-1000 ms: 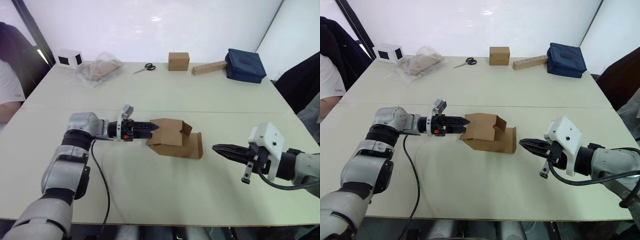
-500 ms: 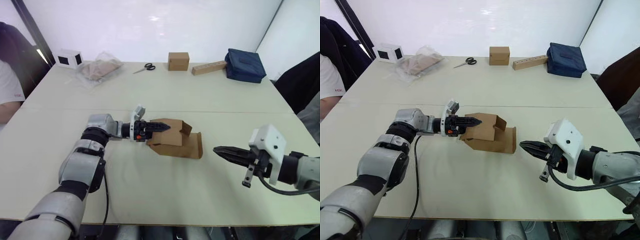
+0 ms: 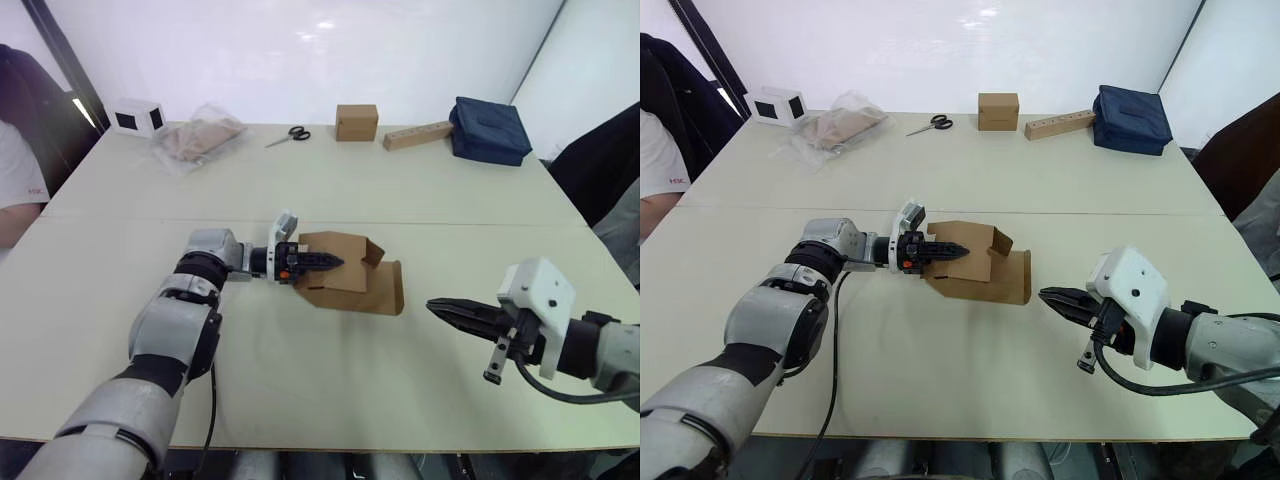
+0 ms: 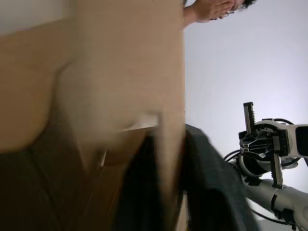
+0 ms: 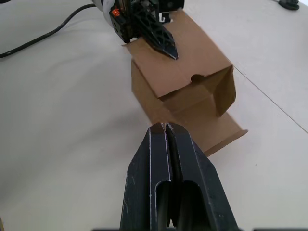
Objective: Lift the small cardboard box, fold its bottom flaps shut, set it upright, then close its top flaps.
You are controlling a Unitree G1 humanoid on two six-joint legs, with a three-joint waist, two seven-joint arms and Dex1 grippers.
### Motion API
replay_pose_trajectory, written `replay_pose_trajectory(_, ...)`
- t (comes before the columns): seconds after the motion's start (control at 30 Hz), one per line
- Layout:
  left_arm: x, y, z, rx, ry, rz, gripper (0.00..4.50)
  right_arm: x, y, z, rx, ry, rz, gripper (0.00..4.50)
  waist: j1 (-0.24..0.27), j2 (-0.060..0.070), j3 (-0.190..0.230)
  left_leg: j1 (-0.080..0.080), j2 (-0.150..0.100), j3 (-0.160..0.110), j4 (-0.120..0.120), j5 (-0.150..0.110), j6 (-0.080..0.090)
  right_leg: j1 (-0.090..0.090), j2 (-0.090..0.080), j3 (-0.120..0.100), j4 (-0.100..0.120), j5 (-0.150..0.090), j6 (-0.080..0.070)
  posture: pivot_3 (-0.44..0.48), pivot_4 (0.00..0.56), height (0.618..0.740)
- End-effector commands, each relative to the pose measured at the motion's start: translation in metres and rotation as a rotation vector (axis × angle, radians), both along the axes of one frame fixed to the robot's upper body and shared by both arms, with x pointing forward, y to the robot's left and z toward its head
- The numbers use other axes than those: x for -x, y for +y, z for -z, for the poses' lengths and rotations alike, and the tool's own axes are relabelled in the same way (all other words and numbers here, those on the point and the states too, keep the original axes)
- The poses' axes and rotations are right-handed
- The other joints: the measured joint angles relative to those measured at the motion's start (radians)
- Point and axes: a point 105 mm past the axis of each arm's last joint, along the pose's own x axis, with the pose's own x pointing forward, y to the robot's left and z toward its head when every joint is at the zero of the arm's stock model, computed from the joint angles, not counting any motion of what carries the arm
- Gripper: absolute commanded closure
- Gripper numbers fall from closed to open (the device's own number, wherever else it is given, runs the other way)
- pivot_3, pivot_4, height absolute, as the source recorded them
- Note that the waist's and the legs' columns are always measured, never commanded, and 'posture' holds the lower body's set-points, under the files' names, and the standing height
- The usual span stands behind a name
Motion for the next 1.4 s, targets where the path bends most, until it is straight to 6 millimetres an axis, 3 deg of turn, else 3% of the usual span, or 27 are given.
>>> replay_pose_trajectory(0.03,-0.002,-0.003,-0.014,0.030,-0.034,0.022,4.49,0.002,0.003,-0.007,0.010,-0.043,-0.007,4.50,0.000,0.000,0.000,0.000,0.000,0.000,0.000,0.000,0.000,0.000,0.000,0.000,0.000,0.000,0.000,0.000,0.150,0.740)
replay_pose_trajectory(0.23,0.003,0.004,-0.035,0.119,-0.134,0.069,4.49,-0.001,0.003,-0.010,-0.009,-0.069,0.007,4.50,-0.001,0.000,0.000,0.000,0.000,0.000,0.000,0.000,0.000,0.000,0.000,0.000,0.000,0.000,0.000,0.000,0.150,0.740)
replay_pose_trajectory(0.33,0.026,0.015,-0.060,0.206,-0.486,0.113,4.49,-0.029,-0.007,-0.035,-0.128,-0.257,0.142,4.50,-0.023,0.000,0.000,0.001,0.003,0.001,-0.001,0.000,0.000,0.000,0.000,0.001,0.000,0.000,0.000,0.000,0.150,0.740)
replay_pose_trajectory(0.47,0.045,0.018,-0.070,0.223,-0.600,0.087,4.49,-0.048,-0.005,-0.046,-0.196,-0.359,0.189,4.50,-0.018,0.001,0.000,0.001,0.004,0.000,-0.001,0.001,-0.002,0.000,-0.001,0.002,0.002,0.001,0.001,0.000,0.150,0.740)
replay_pose_trajectory(0.63,0.060,0.018,-0.076,0.237,-0.639,0.057,4.49,-0.073,0.015,-0.056,-0.300,-0.444,0.175,4.50,-0.022,0.001,-0.001,0.002,0.003,0.001,0.000,0.002,-0.003,0.001,-0.001,0.001,0.002,0.001,0.000,0.000,0.150,0.740)
replay_pose_trajectory(0.83,0.064,0.017,-0.078,0.237,-0.659,0.032,4.49,-0.089,0.028,-0.051,-0.322,-0.470,0.174,4.50,-0.020,0.001,-0.001,0.002,0.003,0.000,0.000,0.002,-0.003,0.000,0.000,0.001,0.002,0.002,0.002,0.000,0.150,0.740)
replay_pose_trajectory(1.03,0.061,0.020,-0.081,0.249,-0.652,-0.019,4.49,-0.084,0.055,-0.033,-0.276,-0.451,0.081,4.50,-0.024,0.001,-0.001,0.002,0.003,0.001,0.000,0.002,-0.003,0.000,0.000,0.001,0.001,0.002,0.003,0.000,0.150,0.740)
replay_pose_trajectory(1.4,0.058,0.021,-0.078,0.257,-0.596,-0.038,4.49,-0.086,0.065,-0.035,-0.184,-0.589,0.062,4.50,-0.024,0.001,-0.001,0.002,0.003,0.001,0.000,0.002,-0.003,0.000,0.000,0.001,0.001,0.002,0.002,0.000,0.150,0.740)
